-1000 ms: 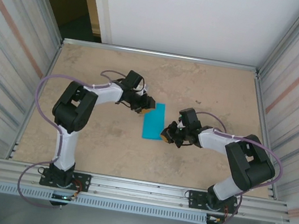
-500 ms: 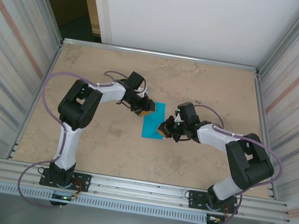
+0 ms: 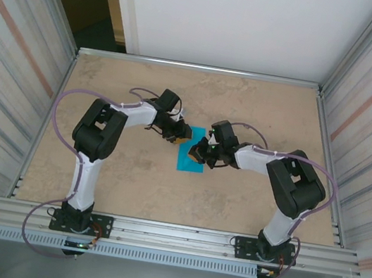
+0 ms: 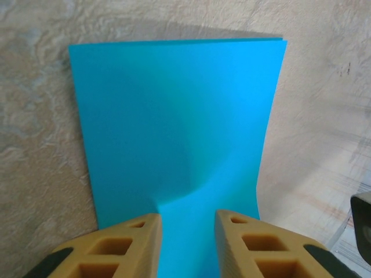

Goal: Fold a paper plane with a square sheet of paper (pick it up from the middle)
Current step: Fold the triangle a second time at the center of the table.

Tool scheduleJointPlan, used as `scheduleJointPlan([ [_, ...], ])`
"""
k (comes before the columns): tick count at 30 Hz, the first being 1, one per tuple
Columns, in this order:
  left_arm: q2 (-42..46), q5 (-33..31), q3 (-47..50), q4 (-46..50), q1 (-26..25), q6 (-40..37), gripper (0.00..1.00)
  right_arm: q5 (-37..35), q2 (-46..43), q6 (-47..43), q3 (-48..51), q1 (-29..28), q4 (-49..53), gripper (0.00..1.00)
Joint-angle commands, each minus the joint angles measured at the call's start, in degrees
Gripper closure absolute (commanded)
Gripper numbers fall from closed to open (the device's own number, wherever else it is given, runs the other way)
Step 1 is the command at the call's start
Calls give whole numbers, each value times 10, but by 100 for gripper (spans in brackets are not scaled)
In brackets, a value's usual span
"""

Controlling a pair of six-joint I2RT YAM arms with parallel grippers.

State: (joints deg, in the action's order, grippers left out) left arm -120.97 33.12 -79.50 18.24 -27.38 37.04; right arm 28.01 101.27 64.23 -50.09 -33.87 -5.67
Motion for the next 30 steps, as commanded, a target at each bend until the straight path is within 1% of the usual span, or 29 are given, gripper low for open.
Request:
scheduleJointPlan([
  [1, -7, -52, 6, 50, 1, -9, 71, -25, 17, 11, -22, -7, -22, 100],
  [15, 6, -56, 14, 48, 2, 3, 77, -47, 33, 8, -26, -14, -32, 100],
  [30, 6, -63, 15, 55, 2, 0, 86, -21, 65, 8, -31, -15, -74, 100],
])
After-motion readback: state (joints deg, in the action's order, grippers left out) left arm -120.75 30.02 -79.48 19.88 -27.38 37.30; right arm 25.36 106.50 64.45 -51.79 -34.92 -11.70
